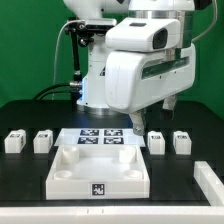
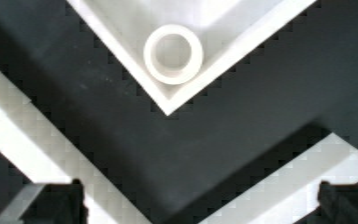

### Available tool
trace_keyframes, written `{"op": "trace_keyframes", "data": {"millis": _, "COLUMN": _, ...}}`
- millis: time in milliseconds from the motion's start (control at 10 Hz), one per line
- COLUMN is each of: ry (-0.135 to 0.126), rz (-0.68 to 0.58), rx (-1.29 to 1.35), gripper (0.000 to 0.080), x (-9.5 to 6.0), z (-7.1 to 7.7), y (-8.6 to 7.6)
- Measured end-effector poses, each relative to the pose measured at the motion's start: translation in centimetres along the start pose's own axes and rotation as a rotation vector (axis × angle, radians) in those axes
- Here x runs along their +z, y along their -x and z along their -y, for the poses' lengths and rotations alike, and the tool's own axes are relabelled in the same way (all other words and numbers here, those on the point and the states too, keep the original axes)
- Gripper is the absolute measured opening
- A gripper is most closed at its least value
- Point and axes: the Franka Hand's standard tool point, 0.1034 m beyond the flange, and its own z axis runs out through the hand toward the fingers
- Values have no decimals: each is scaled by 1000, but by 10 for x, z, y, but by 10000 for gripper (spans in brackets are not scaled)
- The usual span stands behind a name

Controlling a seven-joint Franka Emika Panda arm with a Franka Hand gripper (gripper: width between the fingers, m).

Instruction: Assemble one leg

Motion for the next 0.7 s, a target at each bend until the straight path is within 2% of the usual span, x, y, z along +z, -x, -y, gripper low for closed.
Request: {"op": "trace_keyframes", "data": {"millis": 700, "ry": -1, "rz": 0, "rx": 0, "gripper": 650, "x": 0, "z": 0, "y": 0}}
